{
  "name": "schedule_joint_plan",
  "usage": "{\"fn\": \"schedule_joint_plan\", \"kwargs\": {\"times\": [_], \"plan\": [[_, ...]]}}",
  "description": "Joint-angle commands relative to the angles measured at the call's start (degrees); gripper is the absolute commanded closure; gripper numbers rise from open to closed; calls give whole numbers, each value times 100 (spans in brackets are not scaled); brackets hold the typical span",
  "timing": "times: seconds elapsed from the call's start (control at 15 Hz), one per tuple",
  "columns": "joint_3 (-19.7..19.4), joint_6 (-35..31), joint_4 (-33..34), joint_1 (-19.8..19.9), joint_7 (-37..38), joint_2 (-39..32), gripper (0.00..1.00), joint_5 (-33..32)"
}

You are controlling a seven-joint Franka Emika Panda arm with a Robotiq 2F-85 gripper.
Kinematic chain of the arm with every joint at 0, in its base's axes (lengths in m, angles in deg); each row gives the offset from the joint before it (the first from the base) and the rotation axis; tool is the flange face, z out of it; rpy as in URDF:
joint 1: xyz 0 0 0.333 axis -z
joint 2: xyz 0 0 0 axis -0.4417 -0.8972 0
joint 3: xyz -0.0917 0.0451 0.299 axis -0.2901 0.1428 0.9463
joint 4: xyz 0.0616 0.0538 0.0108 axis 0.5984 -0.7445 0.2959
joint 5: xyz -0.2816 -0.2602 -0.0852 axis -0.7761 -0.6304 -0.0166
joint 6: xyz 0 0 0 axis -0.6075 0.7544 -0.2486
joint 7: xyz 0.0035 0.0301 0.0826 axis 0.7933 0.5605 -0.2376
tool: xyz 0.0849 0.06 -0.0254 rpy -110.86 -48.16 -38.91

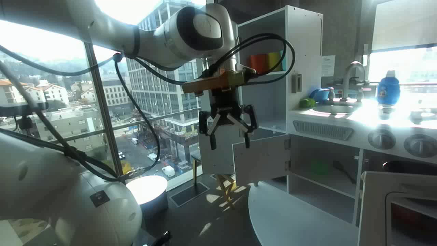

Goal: Push closed the far right bottom cabinet door, push closed the cabinet door under the sink, close the bottom refrigerator door, close the top refrigerator door

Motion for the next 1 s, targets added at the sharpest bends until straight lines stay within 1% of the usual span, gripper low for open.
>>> {"fn": "schedule_joint_plan", "kwargs": {"times": [0.0, 0.53, 0.6, 0.73, 0.93], "plan": [[-79, 27, 30, -111, 57, 9, 0, -48], [-79, 28, 71, -112, 58, 24, 0, -49], [-55, -94, 29, -82, 113, 106, 0, -126], [-139, -205, 226, 144, 531, -262, 0, -187], [-539, -538, 459, 476, 981, -751, 0, -261]]}}
